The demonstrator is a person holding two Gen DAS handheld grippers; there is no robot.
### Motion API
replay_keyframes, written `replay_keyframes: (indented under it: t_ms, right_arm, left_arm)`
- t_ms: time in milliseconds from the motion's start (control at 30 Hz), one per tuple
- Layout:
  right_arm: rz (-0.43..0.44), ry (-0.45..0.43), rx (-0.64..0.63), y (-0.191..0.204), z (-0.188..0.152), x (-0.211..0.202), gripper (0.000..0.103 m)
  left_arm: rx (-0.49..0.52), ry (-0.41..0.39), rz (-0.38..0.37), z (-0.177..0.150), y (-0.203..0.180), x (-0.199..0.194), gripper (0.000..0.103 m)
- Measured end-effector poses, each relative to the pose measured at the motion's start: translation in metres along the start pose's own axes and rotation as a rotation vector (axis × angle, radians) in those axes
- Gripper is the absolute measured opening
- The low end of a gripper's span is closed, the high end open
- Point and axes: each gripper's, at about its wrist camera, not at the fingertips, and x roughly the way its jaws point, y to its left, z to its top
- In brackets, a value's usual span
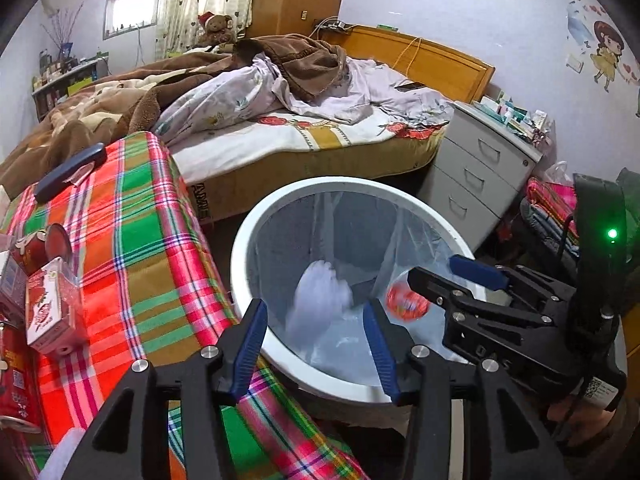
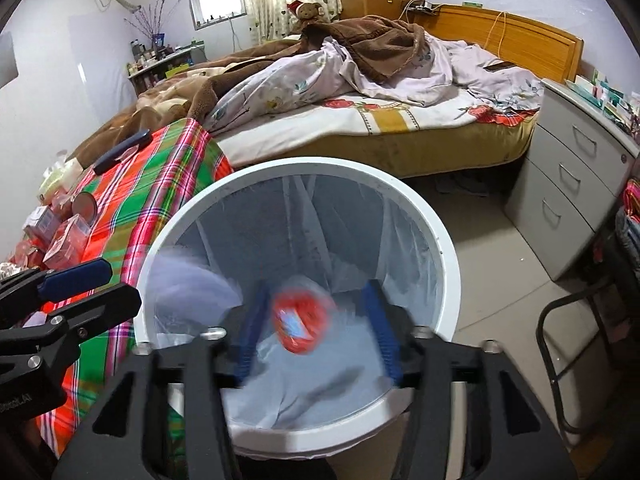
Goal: Collect trash
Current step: 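Carry both items over the white bin and open both tools to drop them, then grasp the second white foam net with the right tool while the left tool grasps the paper bag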
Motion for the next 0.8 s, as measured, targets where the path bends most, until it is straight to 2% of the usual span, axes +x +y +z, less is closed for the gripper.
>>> replay_keyframes:
  t_ms: [400,600,700,800]
  right_arm:
    - [0.008,-0.039,0.016,0.007,0.002,-0.013,0.06]
    - [0.029,-0.074,0.007,0.02,0.001,-0.027,0.06]
    - [0.045,-0.091,-0.006,0.031,0.001,-0.033,0.06]
    - [0.065,-0.101,-0.013,0.04,-0.001,-0.038,0.06]
  left_arm:
    - [-0.029,-0.051,0.028,-0.009,0.01,-0.031,0.05]
    - [-0.057,-0.083,0.06,-0.022,0.022,-0.057,0.05]
    - [-0.052,-0.103,0.111,-0.031,0.027,-0.071,0.05]
    - [-0.076,-0.123,0.11,-0.039,0.037,-0.087,0.05]
